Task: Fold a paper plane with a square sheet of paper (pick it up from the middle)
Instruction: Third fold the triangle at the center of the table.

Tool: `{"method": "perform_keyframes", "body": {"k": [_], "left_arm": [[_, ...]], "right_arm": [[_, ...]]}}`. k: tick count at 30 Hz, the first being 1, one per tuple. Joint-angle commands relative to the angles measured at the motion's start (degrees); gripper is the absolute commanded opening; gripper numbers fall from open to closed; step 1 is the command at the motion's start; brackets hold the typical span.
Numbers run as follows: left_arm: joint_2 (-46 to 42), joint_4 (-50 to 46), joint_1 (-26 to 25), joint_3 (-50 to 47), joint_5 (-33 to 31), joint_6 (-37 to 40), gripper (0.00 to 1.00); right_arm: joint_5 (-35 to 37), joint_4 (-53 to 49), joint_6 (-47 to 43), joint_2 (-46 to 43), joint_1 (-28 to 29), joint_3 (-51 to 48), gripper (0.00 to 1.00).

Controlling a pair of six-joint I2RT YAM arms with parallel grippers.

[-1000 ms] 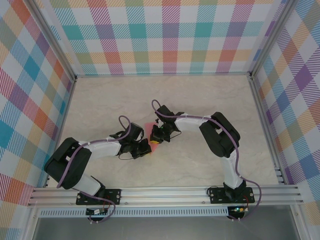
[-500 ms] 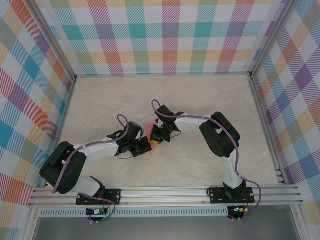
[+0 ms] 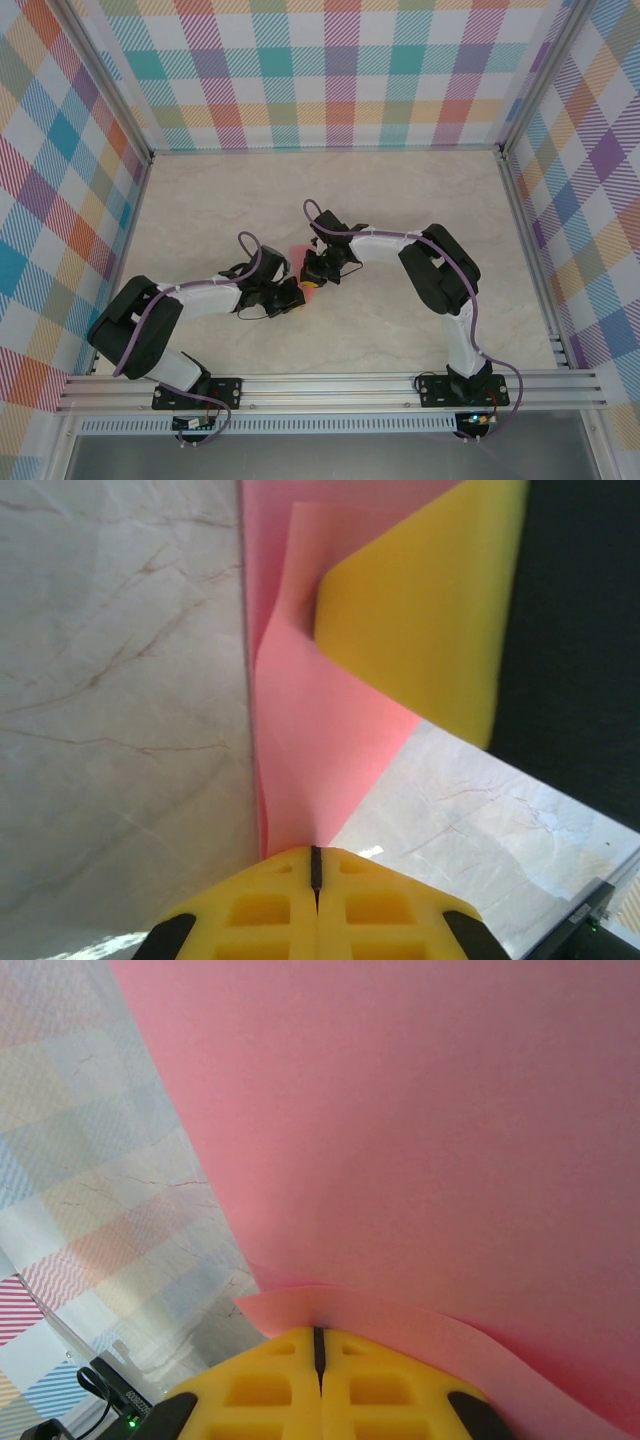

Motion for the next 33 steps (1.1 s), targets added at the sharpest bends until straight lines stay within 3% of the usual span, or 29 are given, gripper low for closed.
{"method": "perform_keyframes", "body": {"k": [1,11,16,22,33], "left_arm": [[1.0,-3.0,-1.0,0.2,-2.3,0.7,0.03],[2.0,-4.7,-1.0,-0.1,-4.5,1.1,0.02],[1.9,-5.8,-1.0,-0.5,-5.2,1.2,0.01],[1.7,-6.5,-1.0,-0.7,-5.6,1.2,0.00],[1.6,-7.7,-1.0,0.1,-6.6,0.5,0.00]], "right_arm": [[2.6,-2.4,0.6,2.8,0.0,-1.8,0.05],[1.8,-2.5,0.1,1.8,-0.1,-1.0,0.06],[1.6,-2.4,-1.9,-3.2,-1.0,-0.3,0.10],[-0.2,4.3,-3.2,-10.2,-2.1,-6.6,0.13],[-4.0,9.7,-4.4,-10.5,-1.4,-12.4,0.08]]}}
